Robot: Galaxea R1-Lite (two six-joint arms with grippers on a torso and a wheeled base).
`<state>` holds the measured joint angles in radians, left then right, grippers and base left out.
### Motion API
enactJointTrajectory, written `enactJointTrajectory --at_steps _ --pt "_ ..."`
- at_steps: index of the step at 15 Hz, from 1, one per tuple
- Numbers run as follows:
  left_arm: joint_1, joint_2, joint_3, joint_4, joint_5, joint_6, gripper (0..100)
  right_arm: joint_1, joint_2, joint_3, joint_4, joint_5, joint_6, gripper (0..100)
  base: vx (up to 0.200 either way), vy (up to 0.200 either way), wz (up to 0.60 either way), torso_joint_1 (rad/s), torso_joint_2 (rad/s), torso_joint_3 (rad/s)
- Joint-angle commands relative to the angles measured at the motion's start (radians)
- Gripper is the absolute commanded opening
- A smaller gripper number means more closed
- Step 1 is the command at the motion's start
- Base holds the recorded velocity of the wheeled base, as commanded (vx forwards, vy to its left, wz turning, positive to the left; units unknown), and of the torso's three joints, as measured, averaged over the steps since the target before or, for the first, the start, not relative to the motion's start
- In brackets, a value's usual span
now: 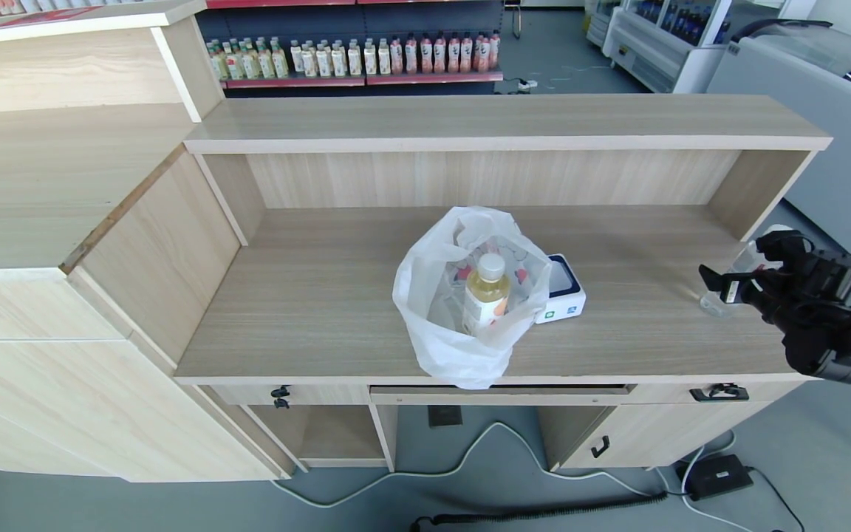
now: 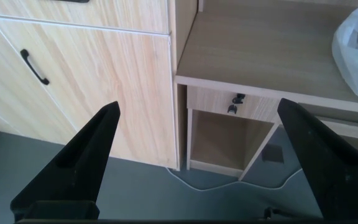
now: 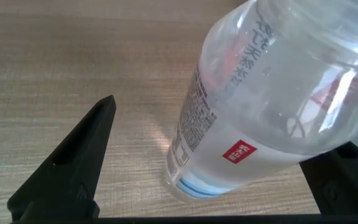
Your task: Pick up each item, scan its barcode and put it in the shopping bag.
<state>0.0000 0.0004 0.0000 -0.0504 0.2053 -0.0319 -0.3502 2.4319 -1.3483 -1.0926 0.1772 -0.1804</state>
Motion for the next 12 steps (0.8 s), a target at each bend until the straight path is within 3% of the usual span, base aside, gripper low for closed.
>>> enactJointTrajectory --at_steps 1,5,6,12 --pt "0.0 0.0 0.0 0.0 0.0 0.0 100 0.0 0.015 -0.017 0.002 0.001 0.001 100 0.0 0.0 0.0 0.0 0.0 0.0" --pt "0.0 0.0 0.0 0.0 0.0 0.0 100 0.0 0.036 -0.08 0.03 0.002 0.018 100 0.0 0.0 0.0 0.0 0.0 0.0" --pt "0.0 0.0 0.0 0.0 0.0 0.0 100 0.0 0.041 -0.089 0.034 0.002 0.025 0 0.0 0.0 0.0 0.0 0.0 0.0" --pt "0.0 0.0 0.0 0.0 0.0 0.0 100 -0.013 0.052 -0.101 0.034 0.002 0.03 0 0.0 0.0 0.0 0.0 0.0 0.0"
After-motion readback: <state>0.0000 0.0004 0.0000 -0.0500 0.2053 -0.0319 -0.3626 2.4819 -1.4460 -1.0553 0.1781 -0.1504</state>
